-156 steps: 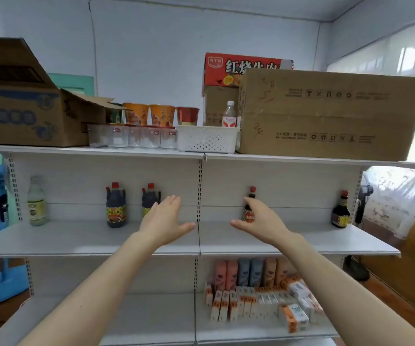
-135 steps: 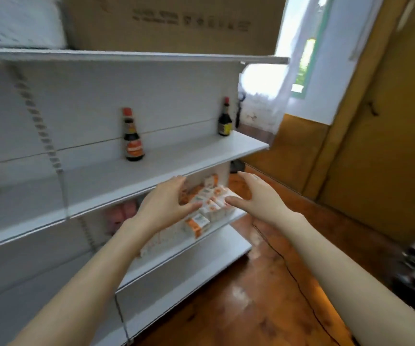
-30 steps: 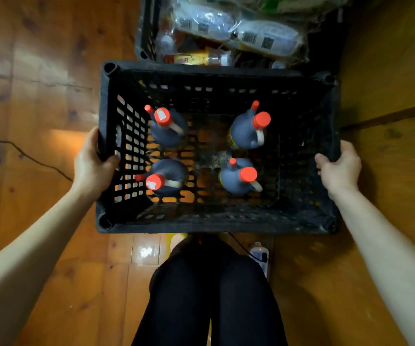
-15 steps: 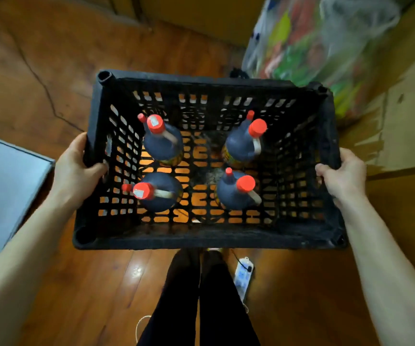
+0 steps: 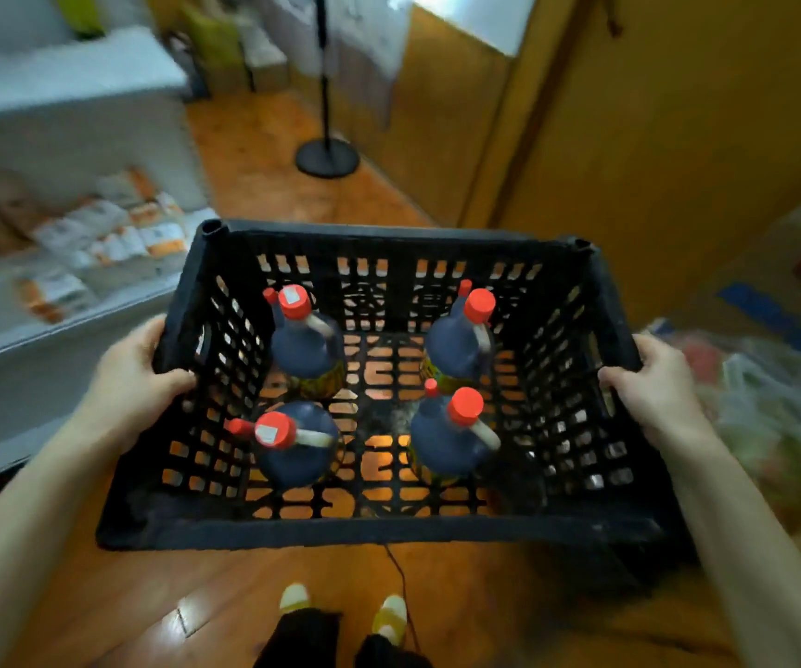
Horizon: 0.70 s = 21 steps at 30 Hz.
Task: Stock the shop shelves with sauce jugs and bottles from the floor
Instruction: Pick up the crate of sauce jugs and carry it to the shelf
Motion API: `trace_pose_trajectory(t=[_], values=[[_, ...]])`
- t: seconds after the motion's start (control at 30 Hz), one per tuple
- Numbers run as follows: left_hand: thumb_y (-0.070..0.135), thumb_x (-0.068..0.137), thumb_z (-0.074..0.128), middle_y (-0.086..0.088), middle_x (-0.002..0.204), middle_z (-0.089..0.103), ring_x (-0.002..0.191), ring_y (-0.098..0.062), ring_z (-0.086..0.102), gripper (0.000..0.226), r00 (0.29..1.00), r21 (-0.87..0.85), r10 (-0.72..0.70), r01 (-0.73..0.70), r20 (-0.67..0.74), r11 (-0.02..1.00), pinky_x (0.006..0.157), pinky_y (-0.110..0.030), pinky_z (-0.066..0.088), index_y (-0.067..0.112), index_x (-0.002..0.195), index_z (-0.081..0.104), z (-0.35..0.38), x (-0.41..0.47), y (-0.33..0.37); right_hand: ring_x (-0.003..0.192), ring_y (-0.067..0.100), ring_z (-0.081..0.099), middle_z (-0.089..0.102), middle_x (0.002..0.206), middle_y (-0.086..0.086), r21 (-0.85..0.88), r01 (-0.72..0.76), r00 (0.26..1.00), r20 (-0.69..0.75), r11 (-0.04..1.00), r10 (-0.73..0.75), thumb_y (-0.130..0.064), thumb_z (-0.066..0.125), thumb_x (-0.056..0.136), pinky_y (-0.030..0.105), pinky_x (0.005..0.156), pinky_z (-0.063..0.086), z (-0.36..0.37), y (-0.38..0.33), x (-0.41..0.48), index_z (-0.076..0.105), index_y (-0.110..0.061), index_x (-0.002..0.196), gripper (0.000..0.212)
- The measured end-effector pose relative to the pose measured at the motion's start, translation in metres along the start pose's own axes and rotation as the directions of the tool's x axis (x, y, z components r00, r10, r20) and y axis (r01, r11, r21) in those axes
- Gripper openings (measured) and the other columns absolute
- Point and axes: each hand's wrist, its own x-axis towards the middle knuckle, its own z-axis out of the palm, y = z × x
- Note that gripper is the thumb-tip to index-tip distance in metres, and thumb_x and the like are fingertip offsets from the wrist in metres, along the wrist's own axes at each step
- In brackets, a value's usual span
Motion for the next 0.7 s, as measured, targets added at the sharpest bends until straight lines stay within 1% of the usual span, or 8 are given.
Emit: trace_pose_trajectory(t=[0.07,0.13,0.17,0.2,0.27,0.4,0.53,0.7], values=[[-0.019,0.073,0.056,-0.018,0.105,0.062,0.074,-0.029,0.059,0.055,0.996,-0.094,-0.075,0.070,-0.053,0.993,0.053,-0.020,0.054,0.019,0.112,0.054,-0.034,-0.019,-0.021,0.080,0.030,0.059,0.061,0.091,0.014,-0.011,0.062,0.995,0.084,0.998,-0.061,0.004,0.059,0.081,0.038,0.071,0.048,0.020,-0.037,0.002,0.055,-0.012,0.100,0.025],[-0.021,0.072,0.055,-0.021,0.106,0.062,0.066,-0.031,0.060,0.054,0.978,-0.154,-0.163,0.142,-0.127,0.978,0.051,-0.038,0.054,0.022,0.106,0.052,-0.070,-0.036,-0.044,0.077,0.029,0.058,0.061,0.090,0.013,-0.021,0.140,0.979,0.149,0.990,-0.136,0.004,0.060,0.081,0.039,0.071,0.049,0.048,-0.077,-0.001,0.054,-0.014,0.097,0.025],[-0.021,0.072,0.055,-0.020,0.106,0.062,0.061,-0.029,0.059,0.054,0.965,-0.160,-0.195,0.168,-0.176,0.973,0.051,-0.041,0.054,0.022,0.105,0.052,-0.087,-0.045,-0.056,0.077,0.030,0.058,0.061,0.090,0.013,-0.024,0.181,0.970,0.171,0.983,-0.174,0.004,0.060,0.080,0.040,0.071,0.050,0.066,-0.096,-0.005,0.054,-0.014,0.095,0.024],[-0.021,0.071,0.056,-0.019,0.104,0.062,0.057,-0.025,0.057,0.055,0.948,-0.148,-0.220,0.190,-0.230,0.971,0.053,-0.037,0.055,0.020,0.107,0.053,-0.104,-0.053,-0.068,0.079,0.031,0.059,0.062,0.089,0.014,-0.028,0.213,0.960,0.190,0.977,-0.204,0.003,0.061,0.079,0.042,0.074,0.051,0.084,-0.115,-0.010,0.055,-0.013,0.092,0.022],[-0.021,0.071,0.057,-0.014,0.101,0.060,0.061,-0.013,0.054,0.057,0.912,-0.119,-0.261,0.235,-0.317,0.965,0.060,-0.017,0.051,0.013,0.117,0.055,-0.140,-0.070,-0.096,0.081,0.033,0.061,0.065,0.087,0.014,-0.025,0.269,0.939,0.229,0.963,-0.256,0.004,0.063,0.075,0.047,0.078,0.053,0.123,-0.151,-0.025,0.058,-0.012,0.088,0.021],[-0.013,0.074,0.059,-0.010,0.099,0.061,0.068,-0.022,0.056,0.057,0.818,-0.154,-0.401,0.371,-0.411,0.916,0.062,-0.030,0.046,0.012,0.125,0.051,-0.220,-0.105,-0.154,0.080,0.033,0.063,0.067,0.084,0.015,0.002,0.363,0.874,0.347,0.932,-0.341,0.007,0.063,0.071,0.044,0.076,0.052,0.209,-0.224,-0.065,0.059,-0.011,0.084,0.023],[-0.013,0.075,0.058,-0.016,0.087,0.065,0.051,-0.025,0.057,0.053,0.731,-0.161,-0.465,0.449,-0.499,0.879,0.041,-0.014,0.041,0.010,0.122,0.054,-0.295,-0.144,-0.201,0.075,0.029,0.059,0.063,0.078,0.014,0.037,0.459,0.793,0.433,0.888,-0.428,0.008,0.063,0.068,0.036,0.067,0.045,0.291,-0.294,-0.120,0.060,-0.007,0.084,0.022],[-0.012,0.075,0.058,-0.015,0.092,0.066,0.063,-0.026,0.063,0.054,0.555,-0.260,-0.577,0.546,-0.599,0.796,0.042,-0.010,0.040,0.015,0.121,0.053,-0.365,-0.199,-0.264,0.069,0.031,0.055,0.059,0.071,0.021,0.076,0.582,0.646,0.562,0.810,-0.517,0.008,0.064,0.065,0.042,0.064,0.046,0.400,-0.377,-0.187,0.059,0.000,0.081,0.018]])
